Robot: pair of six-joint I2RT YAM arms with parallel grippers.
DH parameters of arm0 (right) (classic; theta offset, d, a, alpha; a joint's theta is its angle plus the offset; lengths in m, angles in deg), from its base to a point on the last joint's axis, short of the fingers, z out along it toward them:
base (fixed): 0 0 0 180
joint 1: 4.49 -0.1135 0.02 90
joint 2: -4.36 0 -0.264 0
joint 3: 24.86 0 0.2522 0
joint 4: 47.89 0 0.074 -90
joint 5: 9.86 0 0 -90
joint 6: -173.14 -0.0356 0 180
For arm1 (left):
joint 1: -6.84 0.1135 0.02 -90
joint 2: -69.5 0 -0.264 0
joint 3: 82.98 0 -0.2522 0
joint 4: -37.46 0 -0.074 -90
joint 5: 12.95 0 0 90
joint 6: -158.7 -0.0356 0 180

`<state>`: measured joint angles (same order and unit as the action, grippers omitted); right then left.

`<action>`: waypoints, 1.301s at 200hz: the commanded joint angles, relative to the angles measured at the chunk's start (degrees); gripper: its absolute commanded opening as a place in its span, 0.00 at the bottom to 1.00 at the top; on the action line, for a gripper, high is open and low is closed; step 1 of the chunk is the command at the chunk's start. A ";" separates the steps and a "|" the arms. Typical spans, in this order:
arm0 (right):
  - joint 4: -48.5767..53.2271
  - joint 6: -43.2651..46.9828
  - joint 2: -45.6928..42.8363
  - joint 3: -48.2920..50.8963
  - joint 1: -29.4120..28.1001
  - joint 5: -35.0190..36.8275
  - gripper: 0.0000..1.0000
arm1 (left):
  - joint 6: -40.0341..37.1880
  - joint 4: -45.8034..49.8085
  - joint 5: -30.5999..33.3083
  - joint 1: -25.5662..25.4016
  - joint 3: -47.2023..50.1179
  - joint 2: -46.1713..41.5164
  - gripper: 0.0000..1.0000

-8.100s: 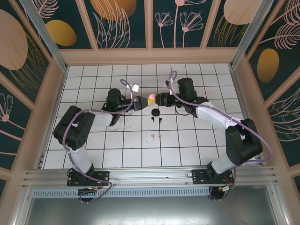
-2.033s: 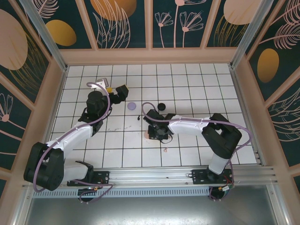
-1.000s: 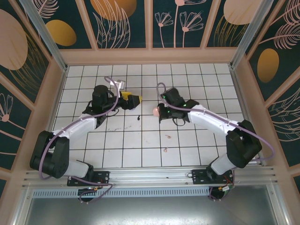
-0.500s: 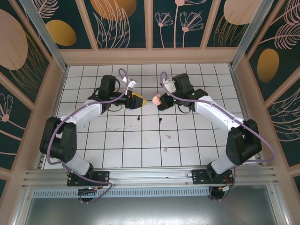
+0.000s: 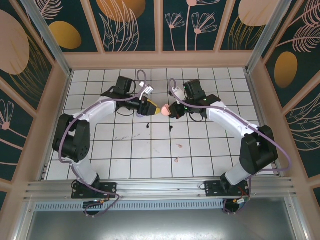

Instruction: Insert the wireless bluetooth earbuds into the charging case

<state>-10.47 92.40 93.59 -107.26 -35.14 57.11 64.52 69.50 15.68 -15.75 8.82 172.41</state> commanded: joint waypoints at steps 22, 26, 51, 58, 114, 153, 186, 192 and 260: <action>1.08 1.69 1.78 -2.35 -1.77 -1.58 0.00 | -6.72 9.04 -2.70 -1.31 -4.74 2.53 0.65; 1.14 1.72 1.85 -2.44 -1.93 -1.58 0.00 | -6.92 9.19 -2.72 -1.40 -4.96 2.62 0.65; 1.34 1.73 2.26 -3.11 -2.56 -1.32 0.00 | -8.19 10.99 -3.14 -1.75 -6.25 3.43 0.65; 1.38 1.60 2.42 -3.25 -2.72 -1.19 0.00 | -8.87 11.86 -3.23 -1.84 -6.79 3.81 0.65; 1.65 1.45 2.89 -4.27 -3.19 -0.35 0.00 | -11.88 15.09 -3.85 -2.06 -7.74 4.70 0.63; 1.64 1.28 2.92 -4.31 -3.29 -0.25 0.00 | -13.44 16.44 -4.36 -2.08 -7.74 5.07 0.57; 1.63 1.24 3.04 -4.37 -3.36 -0.18 0.00 | -13.66 16.48 -4.91 -2.10 -7.90 5.32 0.50; 1.65 1.19 3.03 -4.39 -3.44 -0.13 0.00 | -13.71 16.56 -4.99 -2.11 -7.91 5.33 0.48; 1.55 1.12 3.55 -4.59 -3.71 0.13 0.00 | -13.84 16.52 -5.52 -2.11 -8.36 5.98 0.32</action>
<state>-9.68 93.32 96.30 -110.01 -38.35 57.35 52.23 84.91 12.54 -17.52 2.02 177.24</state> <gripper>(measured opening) 0.051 0.350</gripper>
